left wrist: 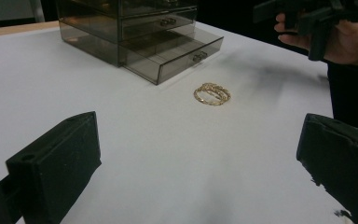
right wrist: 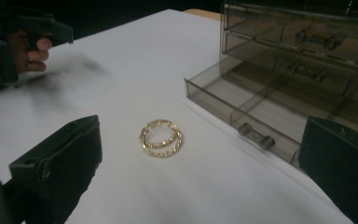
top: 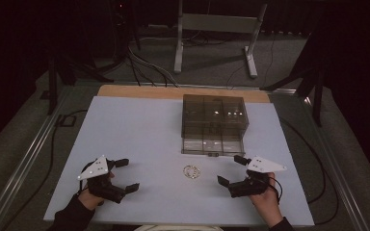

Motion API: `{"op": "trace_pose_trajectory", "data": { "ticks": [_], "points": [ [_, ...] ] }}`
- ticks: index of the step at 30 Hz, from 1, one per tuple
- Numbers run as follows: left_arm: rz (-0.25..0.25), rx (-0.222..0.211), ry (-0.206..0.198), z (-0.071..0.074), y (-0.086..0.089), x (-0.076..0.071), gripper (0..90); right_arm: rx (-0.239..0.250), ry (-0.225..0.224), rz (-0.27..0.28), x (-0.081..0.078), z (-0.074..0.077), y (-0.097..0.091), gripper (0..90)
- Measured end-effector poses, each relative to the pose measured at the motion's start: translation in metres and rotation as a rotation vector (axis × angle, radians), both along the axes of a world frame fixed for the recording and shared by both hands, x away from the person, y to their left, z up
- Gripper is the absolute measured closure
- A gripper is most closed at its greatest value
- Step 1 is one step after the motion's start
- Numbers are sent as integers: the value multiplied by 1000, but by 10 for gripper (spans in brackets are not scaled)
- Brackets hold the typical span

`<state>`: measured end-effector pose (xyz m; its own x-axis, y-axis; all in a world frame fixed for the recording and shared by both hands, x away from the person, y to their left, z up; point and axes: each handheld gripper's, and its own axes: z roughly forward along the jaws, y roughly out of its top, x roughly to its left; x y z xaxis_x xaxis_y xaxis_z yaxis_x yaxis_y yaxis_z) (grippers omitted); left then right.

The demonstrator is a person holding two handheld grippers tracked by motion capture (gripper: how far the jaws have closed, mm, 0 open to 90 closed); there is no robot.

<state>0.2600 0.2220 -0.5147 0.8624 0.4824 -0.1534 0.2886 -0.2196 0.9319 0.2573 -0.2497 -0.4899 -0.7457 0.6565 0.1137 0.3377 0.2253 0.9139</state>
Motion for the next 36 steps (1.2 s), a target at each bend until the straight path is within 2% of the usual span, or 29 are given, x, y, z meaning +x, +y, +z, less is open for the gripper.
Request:
{"op": "trace_pose_trajectory", "data": {
  "ticks": [8,12,21,26,28,31,33,35,36],
  "points": [
    [-8,-9,-3,1,-1,0,6,19,-24,4,6,11,8,0],
    [-7,-8,0,1,-1,0,6,28,-25,24,10,16,15,0],
    [-5,-14,-3,1,0,0,6,-10,-34,79,24,18,39,0],
    [-1,-20,-7,1,1,0,6,-18,0,106,33,17,51,0],
    [-1,-19,-6,1,1,0,6,1,15,127,36,15,55,0],
    [-3,-20,-5,1,0,0,6,25,52,124,41,12,60,0],
    [-3,-15,-6,1,0,0,6,17,67,108,44,9,63,85],
    [-5,-15,-4,1,0,0,6,21,97,101,47,5,64,94],
    [-5,-17,-5,1,0,0,6,8,105,102,48,2,65,115]
  ]
}}
